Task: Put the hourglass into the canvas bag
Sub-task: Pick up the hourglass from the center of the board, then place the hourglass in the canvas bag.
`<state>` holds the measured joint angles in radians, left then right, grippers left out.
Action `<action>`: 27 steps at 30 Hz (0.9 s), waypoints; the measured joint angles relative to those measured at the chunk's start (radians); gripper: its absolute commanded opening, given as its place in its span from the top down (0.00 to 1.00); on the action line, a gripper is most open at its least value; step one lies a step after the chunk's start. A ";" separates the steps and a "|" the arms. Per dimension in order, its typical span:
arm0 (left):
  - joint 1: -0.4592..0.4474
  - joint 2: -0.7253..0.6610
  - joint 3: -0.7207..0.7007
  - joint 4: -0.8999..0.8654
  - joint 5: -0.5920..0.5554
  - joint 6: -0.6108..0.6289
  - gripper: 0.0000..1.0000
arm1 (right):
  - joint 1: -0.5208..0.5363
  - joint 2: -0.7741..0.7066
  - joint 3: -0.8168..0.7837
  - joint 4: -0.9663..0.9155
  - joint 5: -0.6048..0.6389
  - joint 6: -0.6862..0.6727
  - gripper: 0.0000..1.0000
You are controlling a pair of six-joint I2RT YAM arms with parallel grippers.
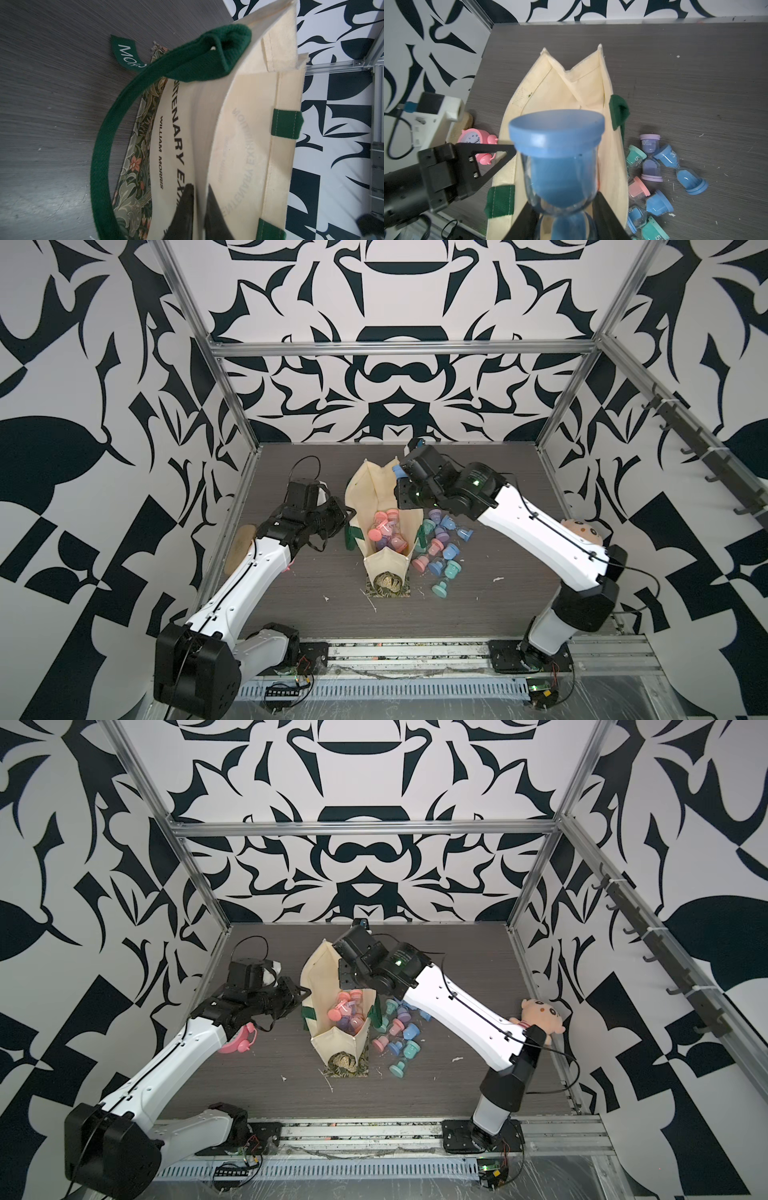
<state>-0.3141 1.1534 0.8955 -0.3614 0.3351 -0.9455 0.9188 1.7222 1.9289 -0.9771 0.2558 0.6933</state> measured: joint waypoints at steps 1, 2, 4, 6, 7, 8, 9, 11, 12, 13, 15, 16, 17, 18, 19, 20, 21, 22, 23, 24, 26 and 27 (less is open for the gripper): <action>0.000 0.000 0.000 0.001 0.000 0.000 0.88 | 0.002 0.029 0.013 -0.007 0.002 0.007 1.00; 0.000 0.000 0.000 0.002 0.002 0.000 0.88 | 0.005 0.059 0.031 -0.015 0.003 0.011 1.00; 0.000 0.000 0.000 0.005 0.003 0.000 0.88 | 0.006 0.131 0.081 -0.044 0.004 0.019 1.00; 0.000 0.000 0.000 0.006 0.004 0.000 0.88 | 0.007 0.200 0.146 -0.080 0.012 0.026 1.00; 0.000 0.000 0.000 0.006 0.004 0.000 0.88 | 0.007 0.242 0.189 -0.102 0.017 0.031 1.00; 0.000 0.000 0.000 0.005 0.004 0.000 0.88 | 0.007 0.274 0.221 -0.117 0.021 0.034 1.00; 0.000 0.000 0.000 0.005 0.004 0.000 0.88 | 0.007 0.311 0.255 -0.134 0.027 0.039 1.00; 0.000 0.000 0.001 0.005 0.004 0.000 0.88 | 0.007 0.370 0.309 -0.166 0.039 0.044 1.00; 0.000 0.000 0.002 0.005 0.003 0.000 0.88 | 0.006 0.397 0.330 -0.182 0.043 0.046 1.00; 0.000 -0.001 0.002 0.005 0.003 0.000 0.88 | 0.006 0.425 0.349 -0.197 0.048 0.050 1.00; 0.000 -0.002 0.002 0.005 0.003 0.001 0.88 | 0.003 0.461 0.363 -0.216 0.050 0.061 1.00; 0.000 -0.002 0.002 0.005 0.003 0.001 0.88 | -0.001 0.478 0.364 -0.227 0.051 0.067 1.00; 0.000 -0.002 0.002 0.005 0.003 0.001 0.88 | -0.003 0.491 0.364 -0.236 0.051 0.071 1.00; 0.000 -0.002 0.002 0.005 0.003 0.001 0.88 | -0.006 0.504 0.364 -0.244 0.050 0.074 1.00; 0.000 -0.002 0.002 0.005 0.003 0.001 0.87 | -0.010 0.517 0.364 -0.250 0.049 0.079 0.96; 0.000 -0.002 0.002 0.005 0.003 0.001 0.87 | -0.014 0.525 0.364 -0.254 0.046 0.084 0.87; 0.000 -0.002 0.002 0.005 0.003 0.002 0.87 | -0.019 0.533 0.363 -0.257 0.043 0.087 0.77; 0.000 -0.002 0.002 0.005 0.003 0.003 0.86 | -0.022 0.538 0.363 -0.259 0.042 0.090 0.69; 0.000 -0.002 0.002 0.005 0.003 0.003 0.85 | -0.023 0.540 0.362 -0.260 0.041 0.091 0.62; 0.000 -0.002 0.002 0.005 0.003 0.004 0.84 | -0.026 0.540 0.361 -0.260 0.040 0.091 0.56; 0.000 -0.002 0.002 0.005 0.003 0.004 0.82 | -0.029 0.537 0.361 -0.257 0.039 0.092 0.47; 0.000 -0.002 0.002 0.005 0.003 0.004 0.81 | -0.030 0.534 0.361 -0.252 0.039 0.094 0.43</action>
<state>-0.3141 1.1511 0.8970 -0.3561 0.3382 -0.9413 0.8886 2.2566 2.2898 -1.2293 0.2951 0.7872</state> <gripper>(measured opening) 0.171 0.514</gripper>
